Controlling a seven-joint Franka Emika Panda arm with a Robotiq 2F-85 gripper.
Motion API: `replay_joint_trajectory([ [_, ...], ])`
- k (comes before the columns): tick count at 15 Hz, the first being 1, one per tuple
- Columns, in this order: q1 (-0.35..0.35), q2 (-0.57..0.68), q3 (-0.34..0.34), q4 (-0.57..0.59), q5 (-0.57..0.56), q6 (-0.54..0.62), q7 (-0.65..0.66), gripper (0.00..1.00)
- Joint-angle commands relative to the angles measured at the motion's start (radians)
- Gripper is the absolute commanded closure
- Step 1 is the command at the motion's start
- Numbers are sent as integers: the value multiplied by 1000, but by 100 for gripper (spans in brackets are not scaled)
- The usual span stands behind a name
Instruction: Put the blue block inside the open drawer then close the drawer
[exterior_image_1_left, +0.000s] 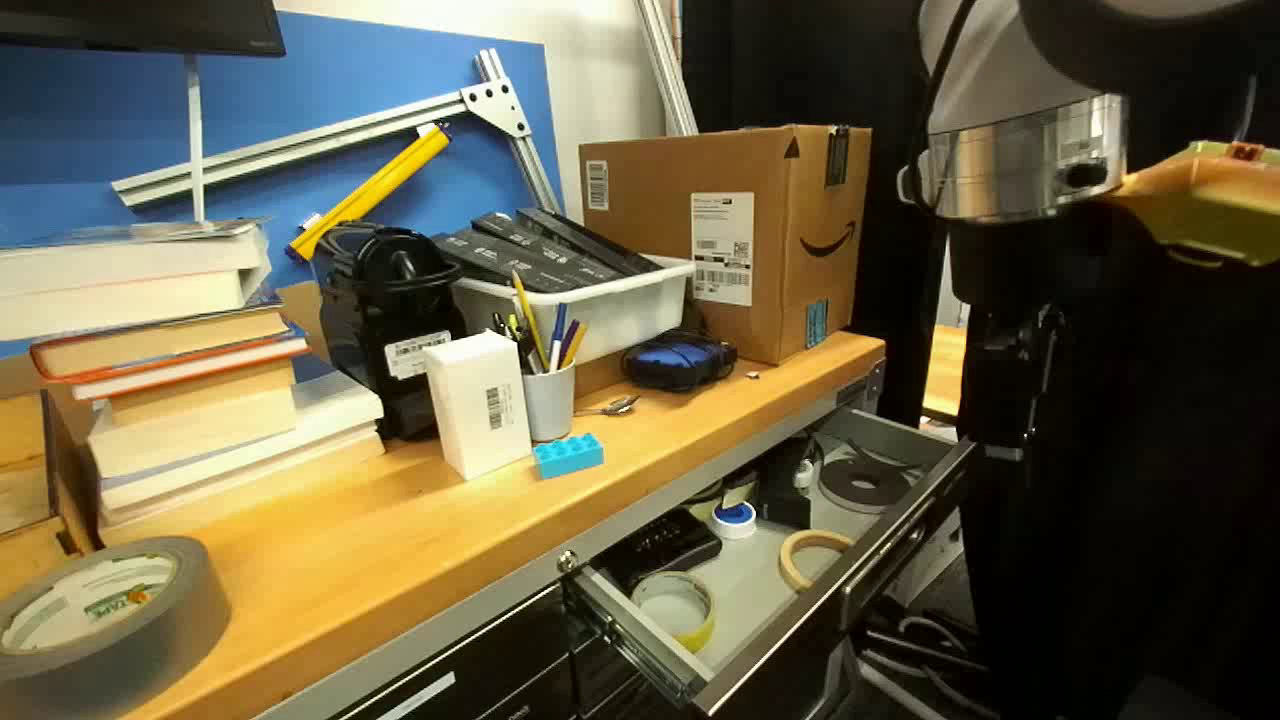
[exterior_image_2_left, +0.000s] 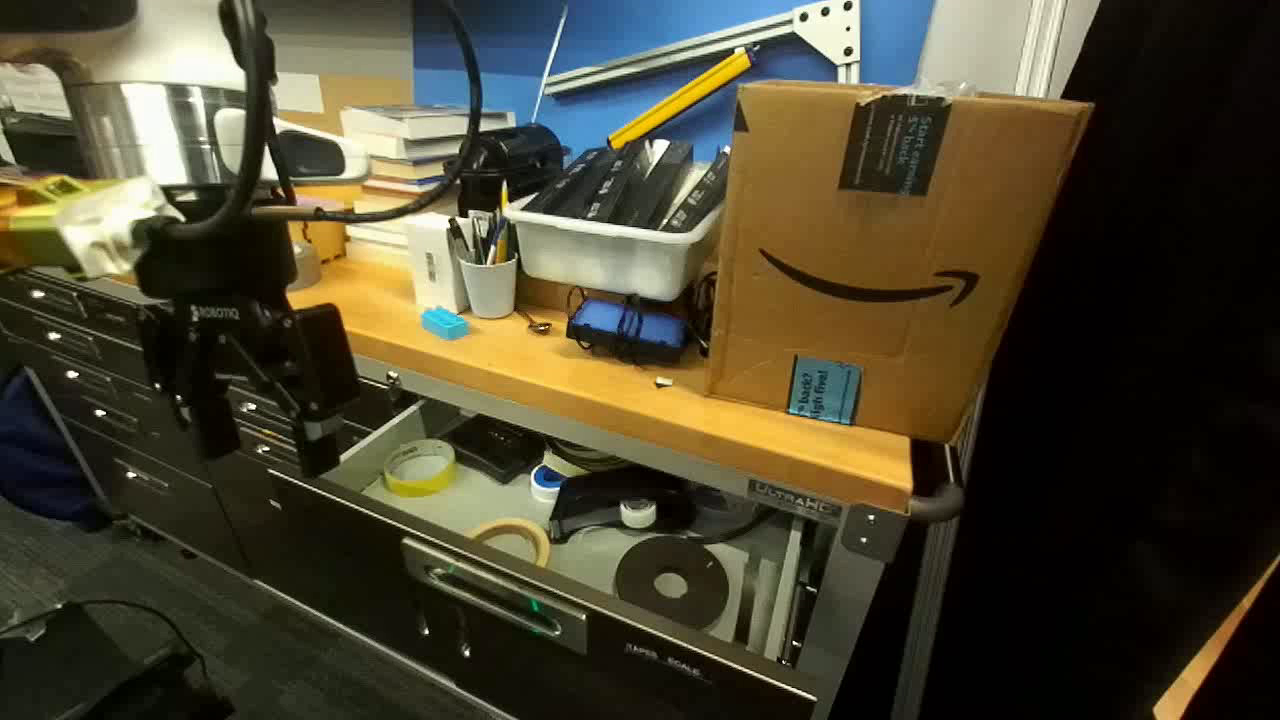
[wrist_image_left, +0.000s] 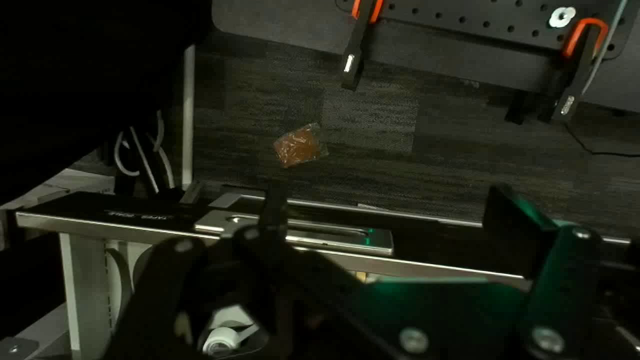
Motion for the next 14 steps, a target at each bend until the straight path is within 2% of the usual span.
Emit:
replay_joint_trajectory([
  [1, 13, 0, -11, 4, -7, -3, 7, 0],
  [5, 18, 7, -6, 12, -3, 11, 13, 0],
  [8, 77, 98, -14, 52, 66, 158, -5, 0],
  [14, 195, 370, -7, 179, 235, 477, -77, 0],
])
